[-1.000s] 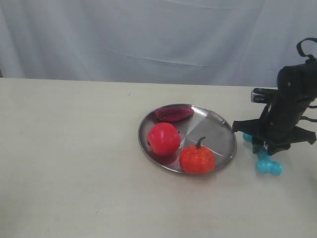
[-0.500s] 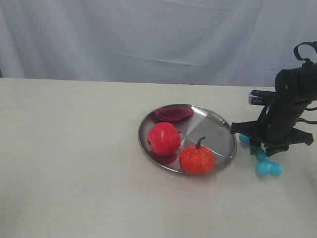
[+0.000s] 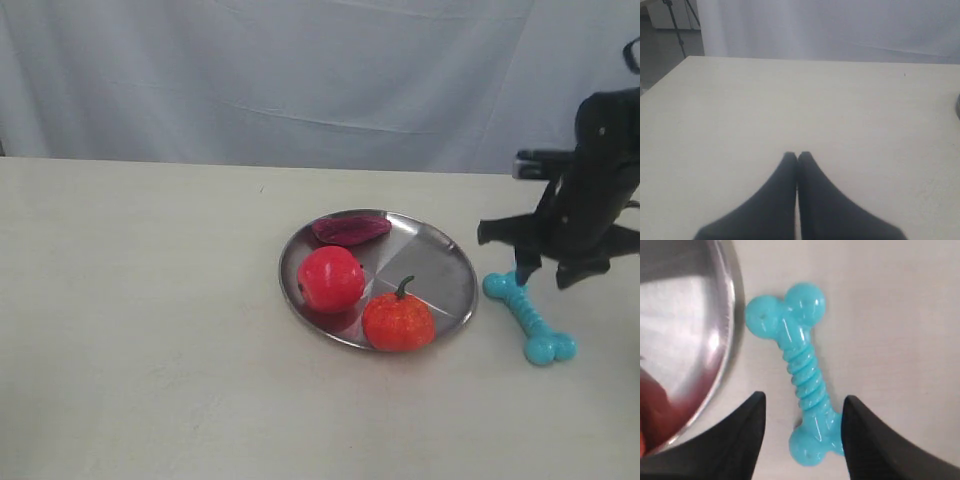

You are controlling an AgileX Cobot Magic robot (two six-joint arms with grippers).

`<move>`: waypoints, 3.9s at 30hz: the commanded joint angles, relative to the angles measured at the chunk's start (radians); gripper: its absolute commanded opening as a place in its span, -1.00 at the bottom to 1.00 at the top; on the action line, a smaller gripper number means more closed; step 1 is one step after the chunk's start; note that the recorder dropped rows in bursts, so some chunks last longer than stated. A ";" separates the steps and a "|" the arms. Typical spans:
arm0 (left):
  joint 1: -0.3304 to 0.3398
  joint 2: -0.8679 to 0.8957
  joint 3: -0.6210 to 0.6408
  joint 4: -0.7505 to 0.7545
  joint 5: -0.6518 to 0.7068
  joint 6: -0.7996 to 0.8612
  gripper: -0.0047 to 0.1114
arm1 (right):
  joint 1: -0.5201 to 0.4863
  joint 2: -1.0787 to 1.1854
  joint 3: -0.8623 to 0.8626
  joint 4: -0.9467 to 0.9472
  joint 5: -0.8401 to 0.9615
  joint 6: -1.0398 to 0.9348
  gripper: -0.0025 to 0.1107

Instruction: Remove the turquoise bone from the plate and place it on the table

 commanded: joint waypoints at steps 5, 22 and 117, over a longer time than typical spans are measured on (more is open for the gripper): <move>0.004 -0.001 0.003 0.001 -0.005 -0.004 -0.92 | -0.002 -0.376 -0.024 -0.002 0.030 -0.119 -0.63; 0.004 -0.001 0.003 0.001 -0.005 -0.004 -0.92 | -0.002 -1.035 0.073 0.051 -0.107 -0.204 -0.96; 0.004 -0.001 0.003 0.001 -0.005 -0.004 -0.92 | -0.004 -1.871 1.300 0.143 -0.644 -0.273 -0.96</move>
